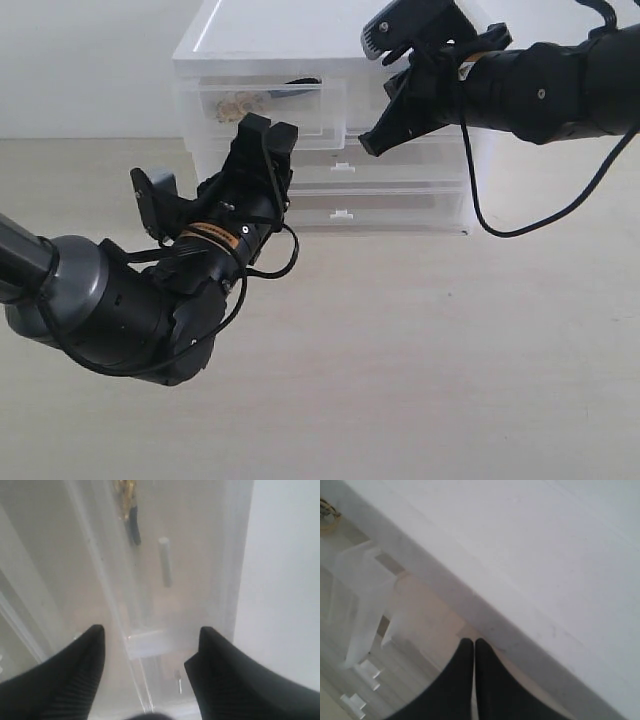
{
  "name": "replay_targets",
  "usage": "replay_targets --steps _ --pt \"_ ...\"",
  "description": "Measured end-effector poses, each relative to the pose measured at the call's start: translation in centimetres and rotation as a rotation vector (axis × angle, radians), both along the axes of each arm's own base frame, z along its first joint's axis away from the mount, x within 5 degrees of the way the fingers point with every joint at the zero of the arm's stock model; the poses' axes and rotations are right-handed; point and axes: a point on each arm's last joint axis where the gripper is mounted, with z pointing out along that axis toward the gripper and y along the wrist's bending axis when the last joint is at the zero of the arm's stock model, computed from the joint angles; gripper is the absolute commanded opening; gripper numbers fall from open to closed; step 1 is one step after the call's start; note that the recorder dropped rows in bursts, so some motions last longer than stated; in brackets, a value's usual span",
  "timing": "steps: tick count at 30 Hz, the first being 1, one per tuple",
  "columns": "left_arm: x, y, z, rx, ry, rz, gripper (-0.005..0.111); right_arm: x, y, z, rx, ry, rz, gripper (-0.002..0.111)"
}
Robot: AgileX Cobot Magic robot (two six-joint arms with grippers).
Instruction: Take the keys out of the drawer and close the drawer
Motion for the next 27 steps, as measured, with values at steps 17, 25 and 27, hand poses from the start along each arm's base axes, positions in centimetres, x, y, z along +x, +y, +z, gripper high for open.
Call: replay_targets --steps 17,25,27 --pt "1.4 0.2 1.2 -0.076 -0.018 0.098 0.055 0.0 0.0 0.0 0.000 0.000 0.000 0.000" --pt "1.5 0.4 1.2 -0.084 -0.014 0.120 0.055 0.0 0.0 0.0 0.000 0.000 0.000 0.000" --pt "1.6 0.5 1.2 -0.088 -0.011 0.130 0.055 0.0 0.0 0.0 0.001 0.001 -0.001 0.000"
